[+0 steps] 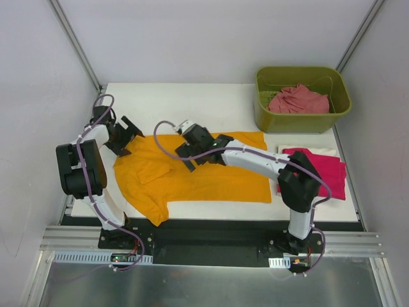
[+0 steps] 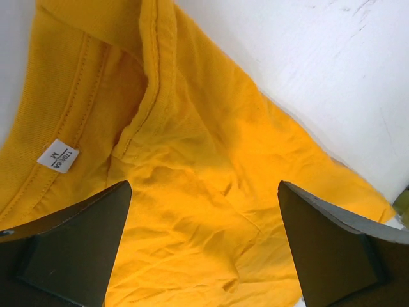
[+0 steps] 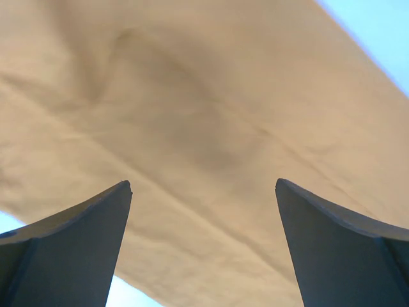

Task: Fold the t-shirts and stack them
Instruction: Fold the flattened tshirt in 1/3 of the way, then grap the side of the flattened tshirt closest away from the robot with both arms

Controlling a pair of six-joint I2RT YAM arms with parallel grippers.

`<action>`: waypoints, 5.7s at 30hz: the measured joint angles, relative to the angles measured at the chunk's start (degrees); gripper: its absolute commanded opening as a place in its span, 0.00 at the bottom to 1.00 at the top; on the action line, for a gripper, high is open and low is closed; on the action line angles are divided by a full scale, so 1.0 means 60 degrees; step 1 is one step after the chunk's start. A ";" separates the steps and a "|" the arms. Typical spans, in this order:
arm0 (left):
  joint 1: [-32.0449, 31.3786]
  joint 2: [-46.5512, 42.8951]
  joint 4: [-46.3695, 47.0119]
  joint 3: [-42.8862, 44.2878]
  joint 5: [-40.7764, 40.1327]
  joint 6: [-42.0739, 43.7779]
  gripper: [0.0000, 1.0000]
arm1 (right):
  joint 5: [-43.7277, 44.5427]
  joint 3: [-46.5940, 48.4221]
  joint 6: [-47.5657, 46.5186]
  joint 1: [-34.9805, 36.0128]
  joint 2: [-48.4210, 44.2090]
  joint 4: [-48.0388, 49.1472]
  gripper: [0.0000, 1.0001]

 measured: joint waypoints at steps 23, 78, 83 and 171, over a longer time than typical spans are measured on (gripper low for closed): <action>-0.0670 0.1614 -0.0838 0.2007 0.0448 0.0517 0.99 | -0.0444 -0.0306 0.1774 -0.5278 0.0765 -0.0306 1.00; -0.1086 -1.0958 -0.5548 -0.5916 -0.1599 -0.2838 0.71 | -0.2852 -0.4080 0.1843 -0.3399 -0.2488 0.0244 0.99; -0.1086 -0.9599 -0.5679 -0.5825 -0.2302 -0.3133 0.58 | -0.2663 -0.4080 0.1785 -0.3399 -0.2750 0.0240 0.99; -0.0623 -0.9384 -0.5574 -0.4470 -0.4229 -0.2248 0.00 | -0.1290 -0.6011 0.3067 -0.3311 -0.3300 -0.1701 0.01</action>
